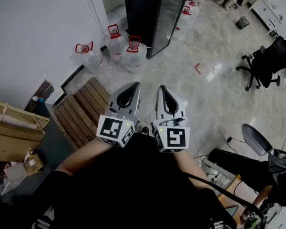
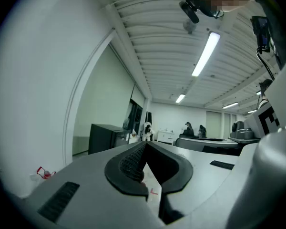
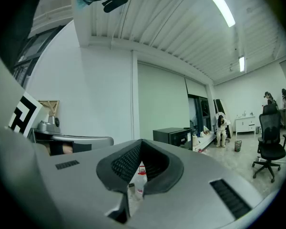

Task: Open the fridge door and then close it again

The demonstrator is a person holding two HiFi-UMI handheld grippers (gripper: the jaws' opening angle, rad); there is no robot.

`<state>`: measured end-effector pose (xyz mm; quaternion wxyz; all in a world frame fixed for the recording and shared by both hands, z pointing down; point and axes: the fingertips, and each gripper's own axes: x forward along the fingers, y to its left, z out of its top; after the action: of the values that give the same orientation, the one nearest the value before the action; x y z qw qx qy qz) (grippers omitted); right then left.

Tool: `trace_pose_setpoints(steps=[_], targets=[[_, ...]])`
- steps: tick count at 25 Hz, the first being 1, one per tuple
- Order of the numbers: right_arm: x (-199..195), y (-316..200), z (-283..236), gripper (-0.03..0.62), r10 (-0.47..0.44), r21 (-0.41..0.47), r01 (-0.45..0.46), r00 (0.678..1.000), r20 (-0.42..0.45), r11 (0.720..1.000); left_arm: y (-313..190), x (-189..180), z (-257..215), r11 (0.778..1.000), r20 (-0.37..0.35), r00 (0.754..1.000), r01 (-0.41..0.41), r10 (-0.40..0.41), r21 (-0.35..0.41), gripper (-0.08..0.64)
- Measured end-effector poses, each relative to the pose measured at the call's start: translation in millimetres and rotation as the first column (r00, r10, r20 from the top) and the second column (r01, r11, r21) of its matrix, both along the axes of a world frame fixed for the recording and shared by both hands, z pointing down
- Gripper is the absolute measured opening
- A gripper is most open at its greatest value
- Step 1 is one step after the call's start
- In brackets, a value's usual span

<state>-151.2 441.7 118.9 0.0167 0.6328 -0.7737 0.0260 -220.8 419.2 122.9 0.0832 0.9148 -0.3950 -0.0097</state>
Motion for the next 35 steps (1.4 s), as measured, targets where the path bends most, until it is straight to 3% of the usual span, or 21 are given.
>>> trace_pose_setpoints(steps=[10,19,23,28,32,35], targets=[[2,-26,7,0.015,0.023,-0.003,-0.023,1.000,-0.005,1.000,-26,2,11,1.000,0.007,1.000,-0.025,0.025,0.005,0.006],[14,-59,23,0.015,0.064,-0.002,-0.064,0.991,0.120,0.998,-61,12,17,0.996,0.014,0.996,-0.085,0.085,0.035,0.006],[27,-101,35,0.015,0.023,-0.029,-0.020,0.990,0.139,0.999,-96,23,22,0.995,0.035,0.996,-0.082,0.080,0.052,0.006],[72,-174,71,0.015,-0.036,-0.054,0.042,0.994,0.102,0.998,-165,69,59,0.999,0.034,0.999,-0.026,0.025,0.019,0.006],[144,-244,106,0.015,-0.065,0.002,0.065,0.994,0.084,0.998,-242,131,102,0.997,0.022,0.999,0.041,-0.043,0.071,0.006],[183,-290,124,0.015,-0.049,-0.025,0.052,0.992,0.113,0.998,-287,162,123,0.998,0.019,0.999,0.047,-0.048,0.039,0.006]])
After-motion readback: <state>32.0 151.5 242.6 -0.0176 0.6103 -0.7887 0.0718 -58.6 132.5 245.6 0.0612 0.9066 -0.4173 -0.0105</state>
